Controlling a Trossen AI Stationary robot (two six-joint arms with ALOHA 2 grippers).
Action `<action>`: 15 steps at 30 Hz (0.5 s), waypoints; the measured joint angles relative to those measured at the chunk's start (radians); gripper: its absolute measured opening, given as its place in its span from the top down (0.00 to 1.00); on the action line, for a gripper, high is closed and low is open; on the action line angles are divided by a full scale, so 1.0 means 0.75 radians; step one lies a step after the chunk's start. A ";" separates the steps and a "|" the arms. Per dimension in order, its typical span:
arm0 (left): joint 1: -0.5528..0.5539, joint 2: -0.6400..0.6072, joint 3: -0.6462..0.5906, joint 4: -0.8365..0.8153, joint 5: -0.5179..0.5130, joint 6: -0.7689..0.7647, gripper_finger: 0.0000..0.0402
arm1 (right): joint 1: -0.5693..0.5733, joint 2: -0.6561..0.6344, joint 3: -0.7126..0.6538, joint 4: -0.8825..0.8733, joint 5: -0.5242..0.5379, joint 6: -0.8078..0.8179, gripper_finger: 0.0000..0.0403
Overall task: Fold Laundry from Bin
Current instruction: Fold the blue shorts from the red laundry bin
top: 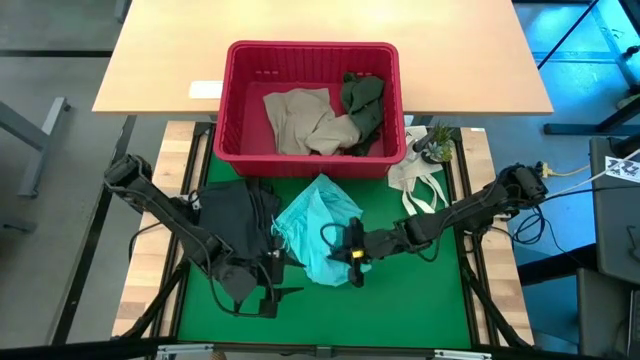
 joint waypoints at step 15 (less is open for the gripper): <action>-0.007 -0.018 -0.001 -0.081 -0.036 -0.035 0.41 | -0.208 0.276 0.001 0.522 -0.131 -0.140 0.99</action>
